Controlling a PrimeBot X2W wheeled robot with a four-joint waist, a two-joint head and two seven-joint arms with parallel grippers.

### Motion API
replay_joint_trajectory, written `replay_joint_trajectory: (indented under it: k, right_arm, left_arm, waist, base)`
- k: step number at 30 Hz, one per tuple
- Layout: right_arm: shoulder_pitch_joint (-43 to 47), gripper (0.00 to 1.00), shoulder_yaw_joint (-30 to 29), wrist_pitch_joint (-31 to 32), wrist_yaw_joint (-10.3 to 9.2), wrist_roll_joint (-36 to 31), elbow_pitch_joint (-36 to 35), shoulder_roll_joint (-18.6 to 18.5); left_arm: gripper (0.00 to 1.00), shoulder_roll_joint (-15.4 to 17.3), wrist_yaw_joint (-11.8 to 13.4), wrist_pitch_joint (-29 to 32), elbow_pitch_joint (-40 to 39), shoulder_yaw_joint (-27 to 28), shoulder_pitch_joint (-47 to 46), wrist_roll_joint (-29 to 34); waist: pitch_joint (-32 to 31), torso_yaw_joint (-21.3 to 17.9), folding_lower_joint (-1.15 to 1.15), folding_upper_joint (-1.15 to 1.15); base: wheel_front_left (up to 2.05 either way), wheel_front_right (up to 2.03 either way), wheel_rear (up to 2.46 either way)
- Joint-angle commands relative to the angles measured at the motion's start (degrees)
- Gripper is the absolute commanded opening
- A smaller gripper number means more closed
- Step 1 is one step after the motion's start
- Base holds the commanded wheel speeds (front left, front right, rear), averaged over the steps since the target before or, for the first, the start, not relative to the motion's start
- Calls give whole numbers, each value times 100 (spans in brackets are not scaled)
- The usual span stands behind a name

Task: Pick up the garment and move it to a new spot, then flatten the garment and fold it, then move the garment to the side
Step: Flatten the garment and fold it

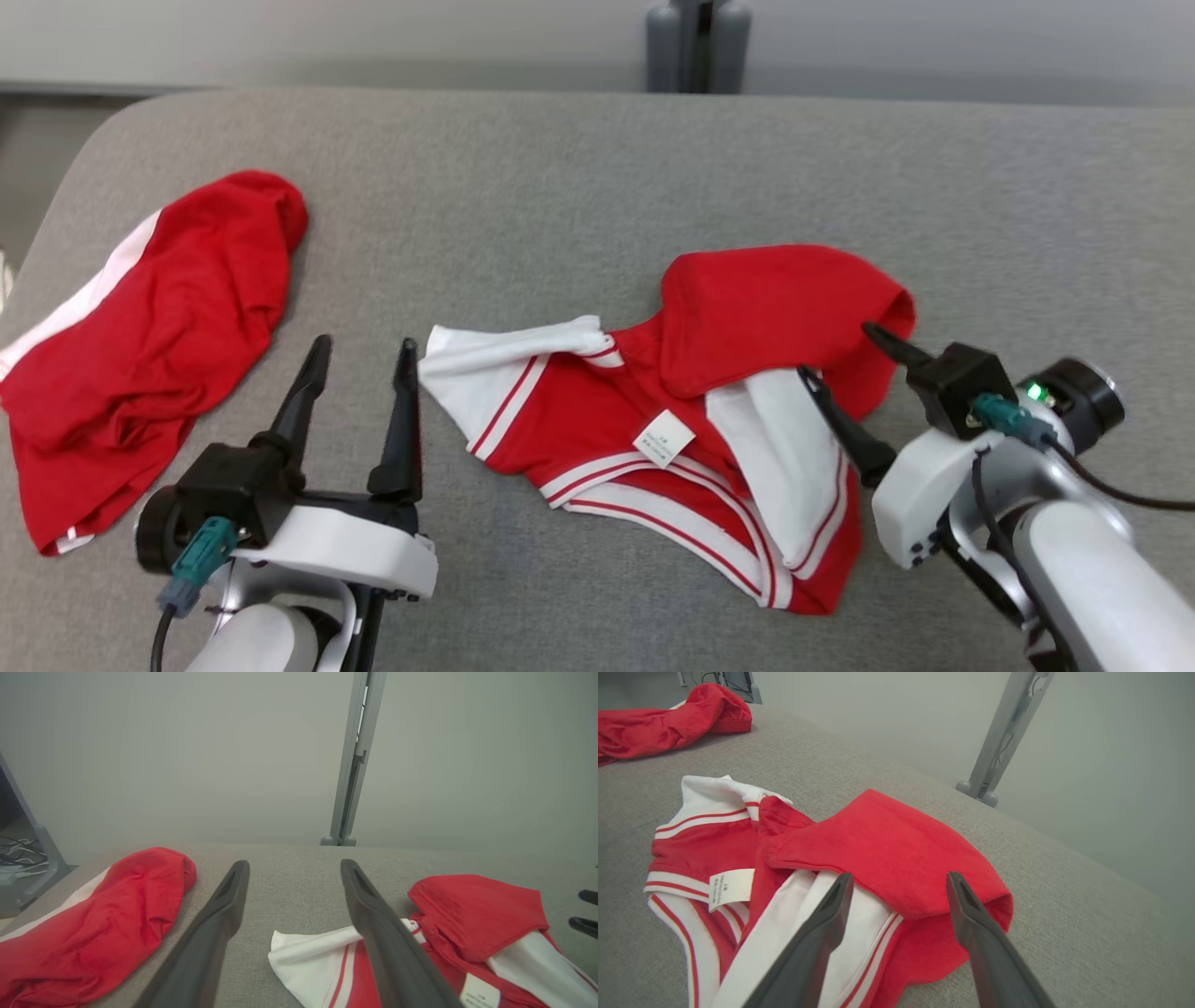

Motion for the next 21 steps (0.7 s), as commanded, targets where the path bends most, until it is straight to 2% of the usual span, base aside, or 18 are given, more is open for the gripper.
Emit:
replay_joint_trajectory:
  k: [1, 6, 11, 12, 13, 15, 21]
  right_arm:
    - [-172, 100, 72, 30, -1, 15, 48, -106]
    - [-615, 100, 463, 316, -1, 112, 207, -472]
    - [-778, 100, 640, 457, -1, 228, 220, -627]
    - [-802, 49, 647, 483, -1, 247, 219, -650]
    - [-802, 30, 647, 521, -1, 293, 245, -656]
    - [-847, 0, 593, 519, -1, 336, 246, -640]
    - [-903, 0, 235, 349, -1, 396, 174, -519]
  left_arm:
    - [100, -24, -55, -53, 66, -18, -152, -30]
    - [100, -212, -244, -235, 352, -97, -413, -53]
    - [100, -295, -346, -329, 558, -125, -527, -86]
    - [100, -303, -348, -344, 599, -123, -564, -89]
    - [100, -314, -376, -369, 636, -118, -600, -89]
    - [100, -335, -402, -398, 698, -124, -627, -90]
    - [100, -345, -474, -456, 826, -130, -720, -65]
  waist:
    - [335, 291, 0, 0]
    - [607, 469, 0, 0]
    - [682, 489, 0, 0]
    - [691, 481, 0, 0]
    - [697, 472, 0, 0]
    - [708, 451, 0, 0]
    - [721, 381, 0, 0]
  base:
    - [0, 0, 0]
    - [0, 0, 0]
    - [0, 0, 0]
    - [0, 0, 0]
    - [0, 0, 0]
    - [0, 0, 0]
    - [0, 0, 0]
